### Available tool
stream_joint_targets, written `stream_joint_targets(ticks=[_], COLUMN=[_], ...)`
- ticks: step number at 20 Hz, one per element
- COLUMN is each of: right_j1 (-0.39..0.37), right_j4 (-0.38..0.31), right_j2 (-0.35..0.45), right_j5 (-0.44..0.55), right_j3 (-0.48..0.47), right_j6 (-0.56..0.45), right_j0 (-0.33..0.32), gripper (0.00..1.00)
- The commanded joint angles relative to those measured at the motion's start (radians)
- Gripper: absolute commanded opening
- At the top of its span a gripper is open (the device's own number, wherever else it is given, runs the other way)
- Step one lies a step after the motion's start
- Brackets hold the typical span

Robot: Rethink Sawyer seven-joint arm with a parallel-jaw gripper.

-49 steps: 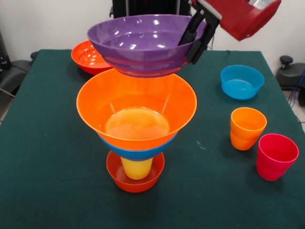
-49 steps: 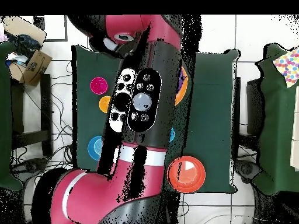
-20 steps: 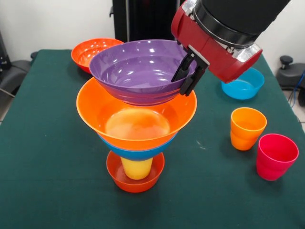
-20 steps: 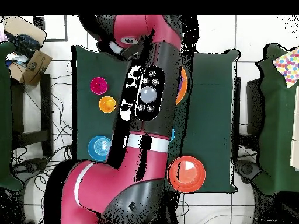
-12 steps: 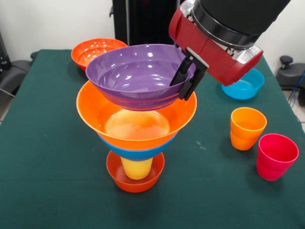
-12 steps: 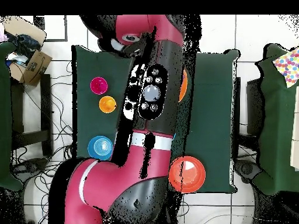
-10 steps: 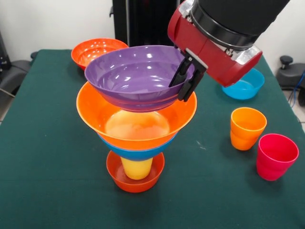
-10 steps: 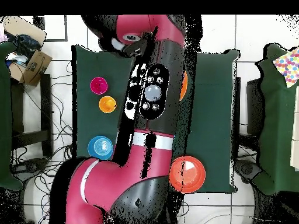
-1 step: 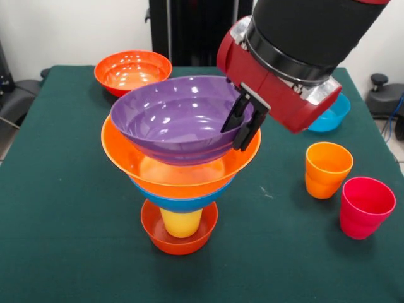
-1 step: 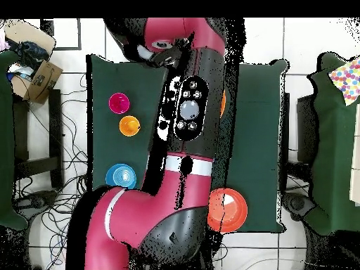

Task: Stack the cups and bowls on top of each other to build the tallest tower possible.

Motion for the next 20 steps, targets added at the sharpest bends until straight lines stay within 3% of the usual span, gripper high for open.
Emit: stream_joint_targets(ticks=[1,20], right_j1=[0.008,0.005], right_j4=[0.004,0.007], right_j2=[0.036,0.019], right_j5=[-0.068,-0.071], right_j3=[0.001,0.008], right_j6=[-0.107,-0.122], right_j0=[-0.018,-0.018], gripper=[0.0,0.0])
